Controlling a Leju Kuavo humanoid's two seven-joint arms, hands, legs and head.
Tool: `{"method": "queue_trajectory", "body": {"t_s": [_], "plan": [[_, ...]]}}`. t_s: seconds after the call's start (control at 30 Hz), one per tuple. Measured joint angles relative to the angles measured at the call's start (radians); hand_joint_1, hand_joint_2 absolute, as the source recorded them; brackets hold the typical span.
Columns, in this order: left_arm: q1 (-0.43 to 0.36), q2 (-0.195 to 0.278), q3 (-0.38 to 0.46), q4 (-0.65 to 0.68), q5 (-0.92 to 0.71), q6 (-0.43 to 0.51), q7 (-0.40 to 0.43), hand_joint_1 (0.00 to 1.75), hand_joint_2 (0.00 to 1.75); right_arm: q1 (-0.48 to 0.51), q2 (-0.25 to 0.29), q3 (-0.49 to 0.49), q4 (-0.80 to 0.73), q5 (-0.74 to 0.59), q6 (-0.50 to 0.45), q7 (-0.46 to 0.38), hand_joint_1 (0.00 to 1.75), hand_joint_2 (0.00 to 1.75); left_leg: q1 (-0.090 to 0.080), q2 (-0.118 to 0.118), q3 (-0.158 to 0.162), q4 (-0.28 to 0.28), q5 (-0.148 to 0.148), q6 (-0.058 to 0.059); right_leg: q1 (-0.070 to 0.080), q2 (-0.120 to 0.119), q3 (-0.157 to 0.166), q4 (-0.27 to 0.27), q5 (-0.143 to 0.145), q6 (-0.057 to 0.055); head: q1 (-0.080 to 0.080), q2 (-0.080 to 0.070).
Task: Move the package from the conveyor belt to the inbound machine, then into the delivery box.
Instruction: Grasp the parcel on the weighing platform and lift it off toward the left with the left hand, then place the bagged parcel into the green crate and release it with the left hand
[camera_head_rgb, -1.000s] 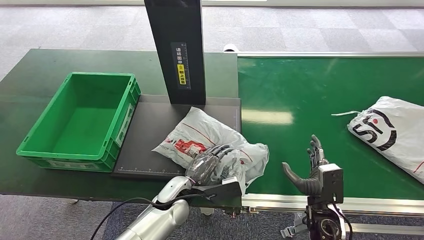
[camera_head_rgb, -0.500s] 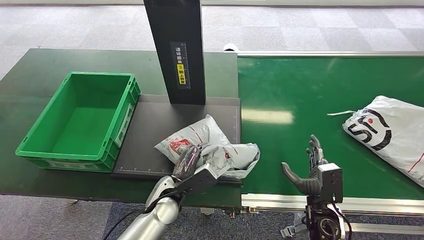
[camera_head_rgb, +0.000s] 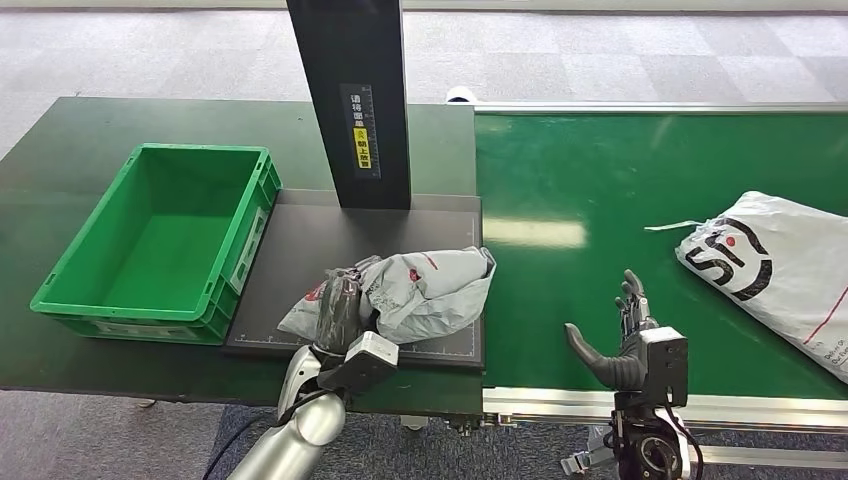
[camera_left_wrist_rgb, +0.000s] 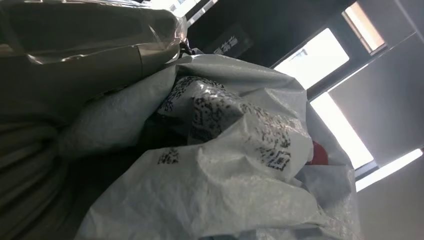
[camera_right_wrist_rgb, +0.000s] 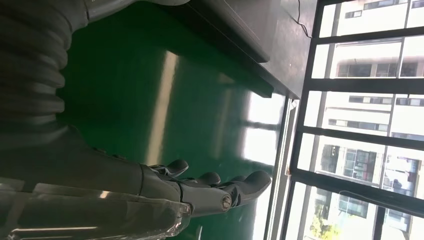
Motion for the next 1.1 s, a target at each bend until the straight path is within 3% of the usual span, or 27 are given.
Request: {"method": "queue_trajectory", "body": {"t_s": [0.27,0.43,0.63,0.9,1.0,1.1], "plan": [[0.003,0.014,0.040,-0.098,-0.135,0.212,-0.056,1.75,1.75,0.025,-0.001,0.000,-0.001,-0.017,-0.011,-0.008,0.00,1.75,0.000,0.000,0.000,0.000,0.000,0.000,0.000,0.000,0.000,0.000,0.000,0.000,0.000,0.000],[0.018,0.001,0.149,-0.225,-0.228,0.223,-0.131,1.75,1.75,0.045,-0.007,0.002,-0.004,-0.049,-0.002,-0.025,0.00,1.75,0.000,0.000,0.000,0.000,0.000,0.000,0.000,0.000,0.000,0.000,0.000,0.000,0.000,0.000],[0.025,-0.003,0.276,-0.369,-0.284,0.223,-0.132,1.75,1.75,0.077,-0.024,0.044,-0.056,-0.212,0.224,-0.122,0.00,1.75,0.000,0.000,0.000,0.000,0.000,0.000,0.000,0.000,0.000,0.000,0.000,0.000,0.000,0.000],[0.025,-0.006,0.350,-0.441,-0.413,0.223,-0.130,1.75,1.75,0.091,-0.061,0.097,-0.126,-0.277,0.295,-0.137,0.00,1.75,0.000,0.000,0.000,0.000,0.000,0.000,0.000,0.000,0.000,0.000,0.000,0.000,0.000,0.000],[0.013,-0.017,0.398,-0.401,-0.562,0.223,-0.073,1.75,1.75,0.098,-0.069,0.109,-0.143,-0.277,0.290,-0.124,0.00,1.75,0.000,0.000,0.000,0.000,0.000,0.000,0.000,0.000,0.000,0.000,0.000,0.000,0.000,0.000],[-0.004,-0.010,0.426,-0.314,-0.688,0.223,0.129,1.75,1.75,0.106,-0.072,0.116,-0.157,-0.266,0.287,-0.116,0.00,1.75,0.000,0.001,0.000,0.000,0.000,0.000,0.000,0.001,0.000,0.000,0.000,0.000,0.000,0.000]]}}
